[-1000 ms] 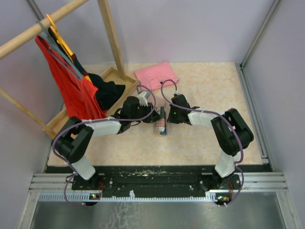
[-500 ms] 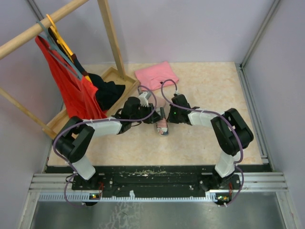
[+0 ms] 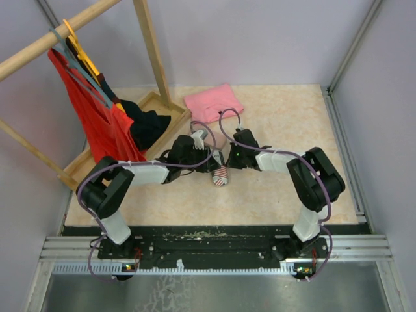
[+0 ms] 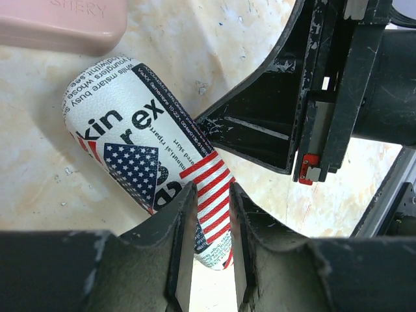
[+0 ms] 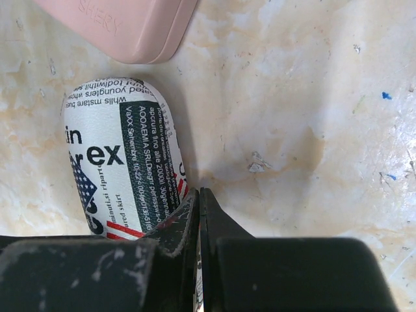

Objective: Organize the sunglasses
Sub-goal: Close the sunglasses case at the center of the board, then reset both arms

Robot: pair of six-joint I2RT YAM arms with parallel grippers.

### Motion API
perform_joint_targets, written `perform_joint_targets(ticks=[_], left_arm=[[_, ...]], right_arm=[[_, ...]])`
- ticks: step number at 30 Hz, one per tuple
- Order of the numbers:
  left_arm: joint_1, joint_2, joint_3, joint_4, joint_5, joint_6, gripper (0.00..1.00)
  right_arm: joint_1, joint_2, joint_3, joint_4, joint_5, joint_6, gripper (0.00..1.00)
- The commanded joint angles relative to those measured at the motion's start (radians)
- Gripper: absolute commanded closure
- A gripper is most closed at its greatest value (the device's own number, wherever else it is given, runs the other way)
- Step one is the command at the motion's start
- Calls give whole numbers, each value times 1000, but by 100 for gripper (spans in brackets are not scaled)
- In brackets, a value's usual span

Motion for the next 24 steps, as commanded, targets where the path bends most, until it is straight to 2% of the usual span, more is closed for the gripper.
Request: perform_joint_targets(ticks=[1,7,12,18,22,23,24], left_arm=[[-6,-2,-12,-55,-24,26,67],[-5,-121,36,-145,-98,73,63],[-3,-259,76,-243,-198,111,59],[-2,-520,54,-344,-376,132,37],[-2,-695,23,-400,-475,167,26],[-1,-733,20,-427,-491,177,23],[-2,-766,20,-459,-506,185,21]], right_arm=[[8,-26,-8,-6,24,-4,100],[8,-177,-10,-55,140,-51,100],[8,-374,-47,-66,232,-120,88],[8,-701,-132,-58,315,-239,74],[8,-933,-186,-64,341,-314,67],[8,-982,-190,-82,354,-326,61],[8,-1039,-195,-106,367,-332,48]])
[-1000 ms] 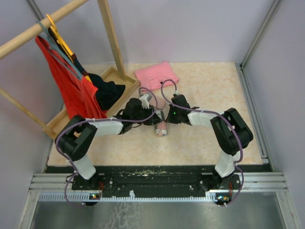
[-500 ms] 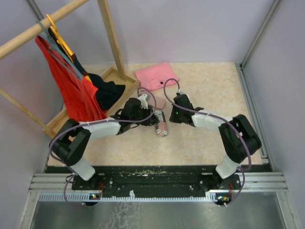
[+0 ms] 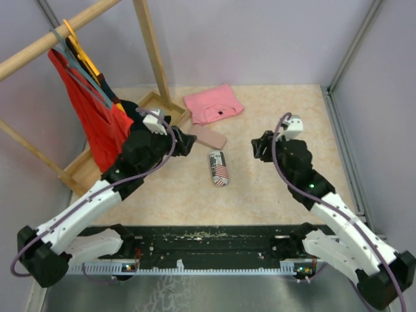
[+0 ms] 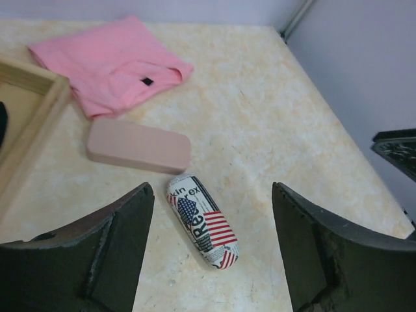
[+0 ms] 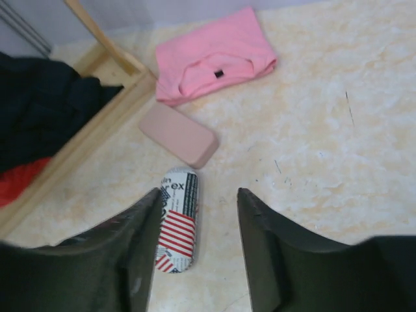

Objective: Organize the sunglasses
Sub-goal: Reset both arms

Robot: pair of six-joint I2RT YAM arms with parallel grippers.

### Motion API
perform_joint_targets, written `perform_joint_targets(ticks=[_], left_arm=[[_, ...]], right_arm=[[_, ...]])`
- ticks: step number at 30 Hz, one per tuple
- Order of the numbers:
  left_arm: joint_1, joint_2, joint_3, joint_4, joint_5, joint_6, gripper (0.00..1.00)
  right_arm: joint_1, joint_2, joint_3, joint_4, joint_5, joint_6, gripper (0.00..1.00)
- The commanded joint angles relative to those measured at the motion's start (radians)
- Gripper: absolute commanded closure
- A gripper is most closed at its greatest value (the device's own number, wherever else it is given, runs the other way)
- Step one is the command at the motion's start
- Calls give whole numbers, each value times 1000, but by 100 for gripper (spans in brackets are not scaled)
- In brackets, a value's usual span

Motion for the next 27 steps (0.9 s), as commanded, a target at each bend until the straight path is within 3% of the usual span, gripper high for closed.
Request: perform_joint_targets(ticks=[1,5,11,18,27], left_arm=[[-1,-146,-22,-152,-141,55,18],[-2,-282,-58,-282,-210,45,0],[-2,-486,-134,-487,-318,-22,0],[-4,-617,-129,-648,-411,-125,0],[-51,-720,-161,-657,-416,-129,0]], right_arm=[[8,-204,-23,-36,77,-97,42],[8,-354,-64,-106,61,-112,30],[7,-571,-180,-191,42,-99,15],[9,-767,-261,-235,78,-28,12],[9,-790,-266,-242,82,-33,10]])
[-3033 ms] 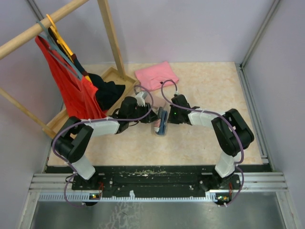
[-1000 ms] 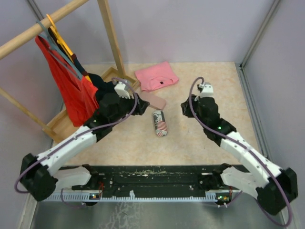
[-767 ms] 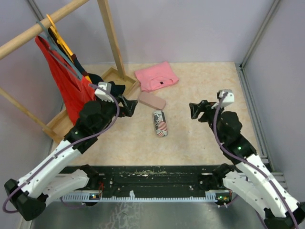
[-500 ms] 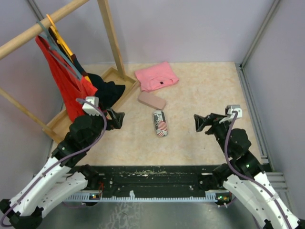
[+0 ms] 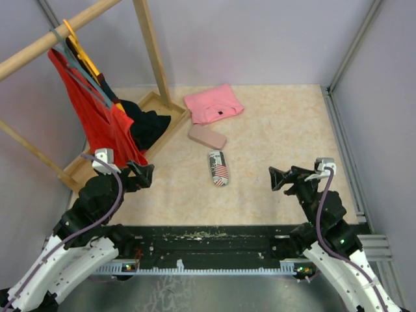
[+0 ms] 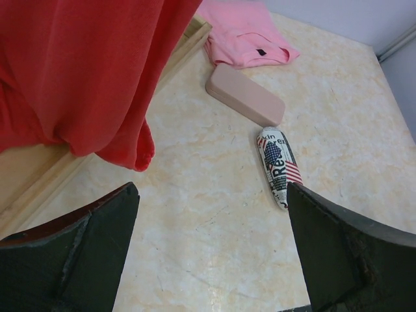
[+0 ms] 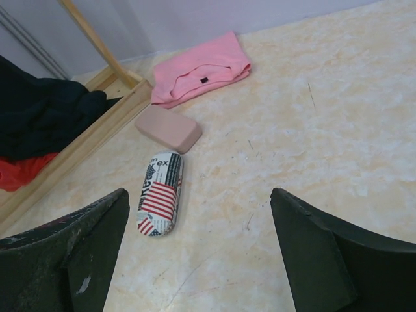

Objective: Organize the sunglasses
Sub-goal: Reset both arms

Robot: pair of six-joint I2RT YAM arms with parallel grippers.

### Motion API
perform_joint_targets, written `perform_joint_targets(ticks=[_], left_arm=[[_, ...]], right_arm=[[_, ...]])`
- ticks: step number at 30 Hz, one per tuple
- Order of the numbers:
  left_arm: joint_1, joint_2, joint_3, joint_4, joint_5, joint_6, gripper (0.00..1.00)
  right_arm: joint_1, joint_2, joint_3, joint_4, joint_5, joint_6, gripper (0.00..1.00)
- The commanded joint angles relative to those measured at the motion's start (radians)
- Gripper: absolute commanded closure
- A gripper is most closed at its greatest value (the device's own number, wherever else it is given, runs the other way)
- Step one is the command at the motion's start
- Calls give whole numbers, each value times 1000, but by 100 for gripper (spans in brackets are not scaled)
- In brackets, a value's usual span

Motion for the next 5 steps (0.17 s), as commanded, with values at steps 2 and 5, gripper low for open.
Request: perform_joint_targets(ticks=[2,5], left_arm=[[-18,-30,-13,-32,-29,-18,0],[-36,-52,-10,-36,-72,-25,0]], right_arm=[[7,-5,9,36,7,-8,10],[7,-2,3,45,8,-10,10]])
